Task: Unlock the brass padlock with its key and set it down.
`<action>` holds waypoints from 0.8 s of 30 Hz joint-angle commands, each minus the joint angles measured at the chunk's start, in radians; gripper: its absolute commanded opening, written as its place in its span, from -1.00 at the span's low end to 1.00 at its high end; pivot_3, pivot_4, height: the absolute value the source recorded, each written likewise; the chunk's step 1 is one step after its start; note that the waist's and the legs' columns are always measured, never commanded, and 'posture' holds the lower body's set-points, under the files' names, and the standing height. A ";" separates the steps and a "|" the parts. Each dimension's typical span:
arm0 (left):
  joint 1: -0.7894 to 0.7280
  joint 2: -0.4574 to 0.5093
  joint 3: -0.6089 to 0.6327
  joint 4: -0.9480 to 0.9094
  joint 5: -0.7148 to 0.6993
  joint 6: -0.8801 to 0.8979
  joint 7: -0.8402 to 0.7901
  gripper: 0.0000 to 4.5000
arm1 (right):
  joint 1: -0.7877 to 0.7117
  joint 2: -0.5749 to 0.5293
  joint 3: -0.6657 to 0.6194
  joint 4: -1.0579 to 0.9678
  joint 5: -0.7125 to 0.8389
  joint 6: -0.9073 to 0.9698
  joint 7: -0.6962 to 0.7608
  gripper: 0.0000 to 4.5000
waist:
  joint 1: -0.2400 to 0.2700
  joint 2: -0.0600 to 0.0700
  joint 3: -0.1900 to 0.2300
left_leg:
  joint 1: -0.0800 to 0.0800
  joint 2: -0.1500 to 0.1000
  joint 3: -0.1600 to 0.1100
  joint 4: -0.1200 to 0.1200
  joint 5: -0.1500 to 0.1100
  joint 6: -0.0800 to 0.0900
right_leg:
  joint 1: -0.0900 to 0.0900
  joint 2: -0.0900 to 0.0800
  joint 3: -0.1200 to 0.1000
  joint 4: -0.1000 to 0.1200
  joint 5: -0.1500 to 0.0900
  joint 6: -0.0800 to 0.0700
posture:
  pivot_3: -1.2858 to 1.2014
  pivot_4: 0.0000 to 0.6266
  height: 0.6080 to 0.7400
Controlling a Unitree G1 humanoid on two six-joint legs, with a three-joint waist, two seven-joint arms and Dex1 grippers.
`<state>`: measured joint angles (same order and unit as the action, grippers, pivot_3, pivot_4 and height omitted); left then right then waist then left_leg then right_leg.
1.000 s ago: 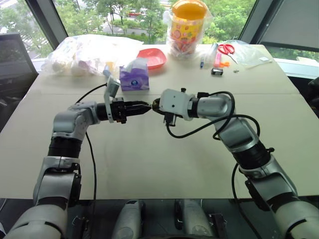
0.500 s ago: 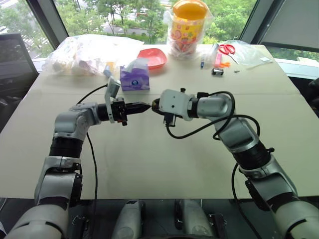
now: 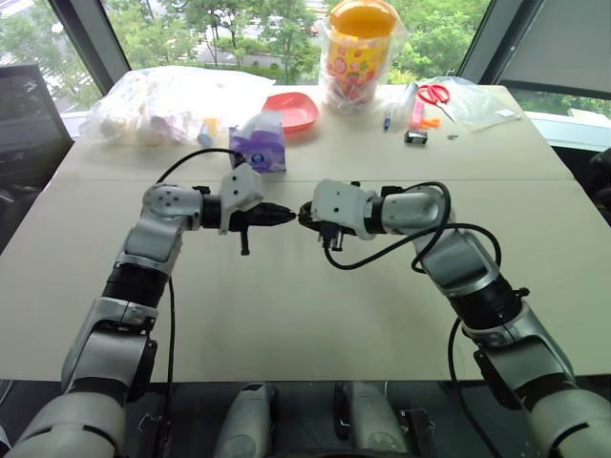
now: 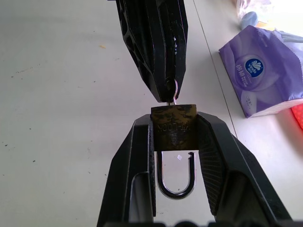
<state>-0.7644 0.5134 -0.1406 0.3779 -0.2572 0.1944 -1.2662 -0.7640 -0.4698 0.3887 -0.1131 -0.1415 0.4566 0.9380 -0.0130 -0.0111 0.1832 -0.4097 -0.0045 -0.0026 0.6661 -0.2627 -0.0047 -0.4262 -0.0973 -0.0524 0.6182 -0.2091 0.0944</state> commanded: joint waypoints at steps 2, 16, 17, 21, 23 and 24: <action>-0.026 0.022 0.084 -0.038 -0.197 0.360 -0.062 -0.69 | -0.025 0.005 -0.016 -0.053 -0.004 -0.032 -0.022 -0.70 | -0.001 0.000 0.000 | 0.000 0.000 0.000 0.000 0.000 0.000 | 0.000 0.000 0.000 0.000 0.000 0.000 | 0.03 -0.52 1.00; -0.015 -0.035 0.144 -0.079 -0.282 0.512 0.035 0.08 | -0.041 0.013 -0.013 -0.036 -0.021 -0.066 -0.051 -0.70 | 0.000 0.000 0.000 | 0.000 0.000 -0.001 0.000 0.000 0.000 | 0.000 0.000 0.000 0.000 0.000 0.000 | 0.03 -0.52 1.00; -0.013 -0.043 0.138 -0.070 -0.274 0.500 0.038 0.08 | -0.043 0.015 -0.012 -0.038 -0.021 -0.066 -0.052 -0.70 | 0.000 0.000 0.000 | 0.000 0.000 -0.001 0.000 0.000 0.000 | 0.000 0.000 0.000 0.000 0.000 0.000 | 0.03 -0.52 1.00; -0.017 -0.078 0.142 -0.024 -0.256 0.462 0.068 0.08 | -0.043 0.017 -0.007 -0.052 -0.026 -0.065 -0.053 -0.70 | 0.000 0.000 0.000 | 0.000 0.000 -0.001 0.000 0.000 0.000 | 0.000 0.000 0.000 0.000 0.000 0.000 | 0.03 -0.52 1.00; -0.023 -0.091 0.141 -0.003 -0.249 0.452 0.075 0.08 | -0.040 0.018 -0.006 -0.062 -0.028 -0.061 -0.050 -0.70 | 0.000 0.000 0.000 | 0.000 0.000 -0.001 0.000 0.000 0.000 | 0.000 0.000 0.000 0.000 0.000 0.000 | 0.03 -0.52 1.00; -0.024 -0.094 0.139 0.002 -0.246 0.446 0.073 0.08 | -0.039 0.018 -0.006 -0.065 -0.028 -0.059 -0.050 -0.70 | 0.000 0.000 0.000 | 0.000 0.000 0.000 0.000 0.000 0.000 | 0.000 0.000 0.000 0.000 0.000 0.000 | 0.03 -0.52 1.00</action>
<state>-0.7733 0.4228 -0.0030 0.3774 -0.5110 0.6581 -1.1951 -0.7798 -0.4588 0.4001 -0.1223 -0.1741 0.4085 0.8931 -0.0131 -0.0112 0.1832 -0.4096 -0.0046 -0.0030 0.6665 -0.2627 -0.0047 -0.4261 -0.0973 -0.0524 0.6185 -0.2091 0.0945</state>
